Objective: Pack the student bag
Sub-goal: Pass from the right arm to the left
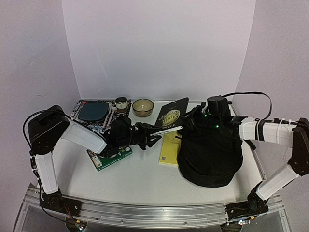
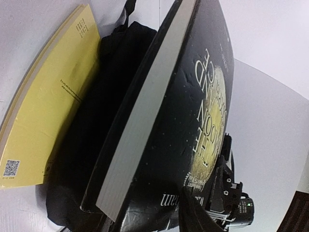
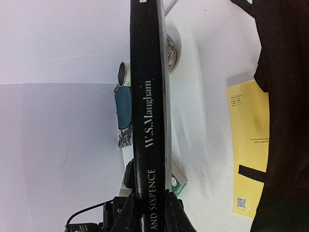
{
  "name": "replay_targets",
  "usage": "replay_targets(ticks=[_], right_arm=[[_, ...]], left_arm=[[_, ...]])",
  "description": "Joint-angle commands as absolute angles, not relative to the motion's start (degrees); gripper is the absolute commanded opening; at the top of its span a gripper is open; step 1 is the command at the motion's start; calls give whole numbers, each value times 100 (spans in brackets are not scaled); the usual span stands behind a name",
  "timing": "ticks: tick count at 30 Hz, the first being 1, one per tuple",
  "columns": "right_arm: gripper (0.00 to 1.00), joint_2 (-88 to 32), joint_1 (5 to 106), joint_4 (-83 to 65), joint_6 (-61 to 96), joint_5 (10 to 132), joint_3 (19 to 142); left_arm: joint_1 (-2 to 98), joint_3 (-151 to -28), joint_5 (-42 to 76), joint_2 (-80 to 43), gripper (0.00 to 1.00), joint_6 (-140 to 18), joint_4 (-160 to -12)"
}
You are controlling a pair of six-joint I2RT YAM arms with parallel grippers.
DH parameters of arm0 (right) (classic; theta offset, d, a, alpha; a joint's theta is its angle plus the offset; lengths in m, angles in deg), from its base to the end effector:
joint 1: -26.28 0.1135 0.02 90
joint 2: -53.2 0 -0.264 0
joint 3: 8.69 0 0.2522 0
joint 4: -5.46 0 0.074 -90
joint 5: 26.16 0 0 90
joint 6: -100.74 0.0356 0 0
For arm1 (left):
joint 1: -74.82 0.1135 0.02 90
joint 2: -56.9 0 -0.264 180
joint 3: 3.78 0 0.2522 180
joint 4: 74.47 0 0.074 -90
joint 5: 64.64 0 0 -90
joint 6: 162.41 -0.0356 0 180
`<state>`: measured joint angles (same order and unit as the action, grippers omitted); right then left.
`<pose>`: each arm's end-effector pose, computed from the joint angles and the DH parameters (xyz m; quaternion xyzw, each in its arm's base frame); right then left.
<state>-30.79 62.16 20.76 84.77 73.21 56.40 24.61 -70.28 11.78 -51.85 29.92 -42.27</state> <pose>0.2720 0.2039 0.2875 0.1846 0.7049 0.5928 0.3430 0.2486 -0.3115 0.1750 -0.2661 0.7170 -0.6412 0.0634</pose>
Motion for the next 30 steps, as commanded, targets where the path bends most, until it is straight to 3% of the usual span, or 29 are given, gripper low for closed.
replay_targets(ticks=[1, 7, 13, 17, 20, 27, 30], right_arm=[[0, -2492, 6327, 3142, 8580, 7724, 5630], [0, -2467, 6430, 3145, 8554, 7957, 5547], [0, -2545, 6608, 3220, 8575, 8160, 5643], [0, -2597, 6740, 3213, 8671, 8098, 5655], [0, -2619, 6842, 3215, 8675, 7983, 5616], [0, -2571, 6917, 2934, 8438, 7847, 5581], [8, -2455, 6919, 2423, 8048, 7679, 5672]], left_arm=[[2446, -6757, 1786, -4865, 38, 3005, -3590], [2448, -6443, 2313, -4730, 40, 3020, -2791], [2436, -6359, 2482, -4857, 48, 3005, -1916], [2434, -6323, 2808, -4889, 46, 2897, -1395], [2437, -6343, 2822, -4892, 40, 2807, -1277], [2445, -6050, 3106, -4717, 14, 2639, -999], [2457, -5858, 3210, -4546, 4, 2464, -988]])
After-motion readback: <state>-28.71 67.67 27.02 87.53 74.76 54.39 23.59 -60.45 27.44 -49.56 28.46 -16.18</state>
